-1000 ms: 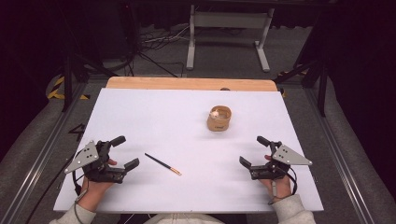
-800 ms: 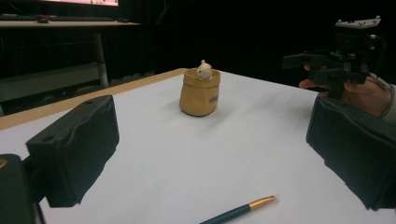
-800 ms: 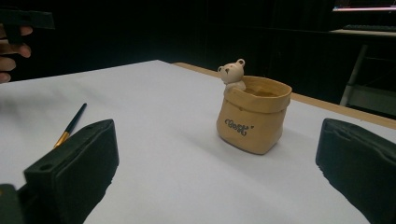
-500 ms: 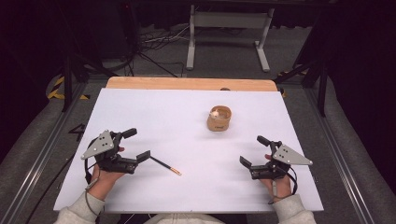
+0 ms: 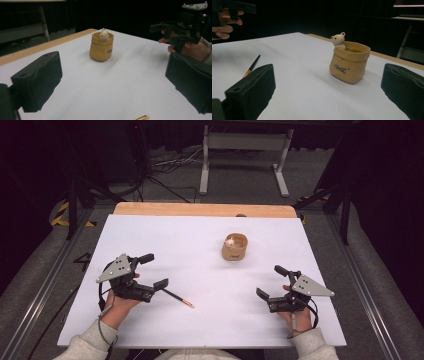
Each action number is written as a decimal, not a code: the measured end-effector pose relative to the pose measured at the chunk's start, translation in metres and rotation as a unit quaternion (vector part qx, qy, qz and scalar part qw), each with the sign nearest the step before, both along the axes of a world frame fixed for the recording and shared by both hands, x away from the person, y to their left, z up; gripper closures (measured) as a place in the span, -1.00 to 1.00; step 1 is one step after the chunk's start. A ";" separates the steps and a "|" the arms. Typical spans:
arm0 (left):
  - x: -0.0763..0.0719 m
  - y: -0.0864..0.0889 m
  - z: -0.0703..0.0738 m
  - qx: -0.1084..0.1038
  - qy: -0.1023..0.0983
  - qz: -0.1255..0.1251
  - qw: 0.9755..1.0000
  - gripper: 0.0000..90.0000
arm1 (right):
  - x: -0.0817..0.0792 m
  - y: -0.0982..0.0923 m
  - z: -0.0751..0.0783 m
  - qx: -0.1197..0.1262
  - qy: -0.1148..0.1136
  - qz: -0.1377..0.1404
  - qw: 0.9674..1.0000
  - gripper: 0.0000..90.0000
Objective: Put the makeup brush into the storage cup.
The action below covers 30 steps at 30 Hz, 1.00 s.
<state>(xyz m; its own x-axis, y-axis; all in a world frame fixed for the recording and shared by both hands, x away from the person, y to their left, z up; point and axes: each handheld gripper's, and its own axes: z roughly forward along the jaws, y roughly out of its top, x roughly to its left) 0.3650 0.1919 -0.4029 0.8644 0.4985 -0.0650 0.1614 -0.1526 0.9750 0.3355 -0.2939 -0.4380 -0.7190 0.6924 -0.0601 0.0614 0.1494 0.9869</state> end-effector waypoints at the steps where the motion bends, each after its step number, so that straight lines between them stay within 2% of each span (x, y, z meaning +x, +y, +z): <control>1: 0.001 -0.002 0.000 0.008 0.002 -0.002 1.000 -0.98 | 0.000 0.000 0.000 0.001 0.001 0.002 1.000 -1.00; 6: 0.003 -0.010 0.006 0.043 0.012 -0.014 0.999 -0.98 | 0.001 -0.001 0.000 0.002 0.012 0.026 1.000 -0.96; 8: 0.006 -0.014 0.011 0.064 0.025 -0.025 0.997 -0.95 | 0.002 0.000 0.001 -0.003 0.018 0.028 0.999 -0.98; 13: 0.010 -0.020 0.019 0.109 0.036 -0.032 0.993 -0.92 | 0.002 -0.001 0.000 -0.004 0.024 0.025 0.999 -0.99; 15: 0.013 -0.022 0.022 0.130 0.041 -0.035 0.990 -0.92 | 0.002 0.000 0.001 -0.005 0.026 0.028 0.999 -0.98; 16: 0.013 -0.022 0.022 0.130 0.041 -0.035 0.990 -0.92 | 0.002 0.000 0.001 -0.005 0.026 0.028 0.999 -0.98; 19: 0.014 -0.026 0.025 0.164 0.041 -0.038 0.985 -0.92 | 0.002 0.001 0.000 -0.006 0.030 0.031 0.999 -0.98; 20: 0.014 -0.028 0.027 0.178 0.037 -0.041 0.982 -0.91 | 0.002 0.001 0.000 -0.006 0.030 0.031 0.999 -0.98; 26: 0.015 -0.035 0.039 0.216 0.037 -0.048 0.974 -0.89 | 0.002 0.001 0.001 -0.002 0.031 0.033 0.999 -0.98; 28: 0.017 -0.037 0.041 0.231 0.043 -0.051 0.971 -0.90 | 0.002 0.001 0.001 -0.003 0.031 0.032 0.999 -0.98; 29: 0.019 -0.038 0.043 0.246 0.048 -0.054 0.967 -0.90 | 0.002 0.001 0.001 -0.004 0.030 0.033 0.999 -0.98; 30: 0.020 -0.039 0.043 0.253 0.051 -0.054 0.965 -0.91 | 0.002 0.001 0.001 -0.005 0.030 0.034 0.999 -0.99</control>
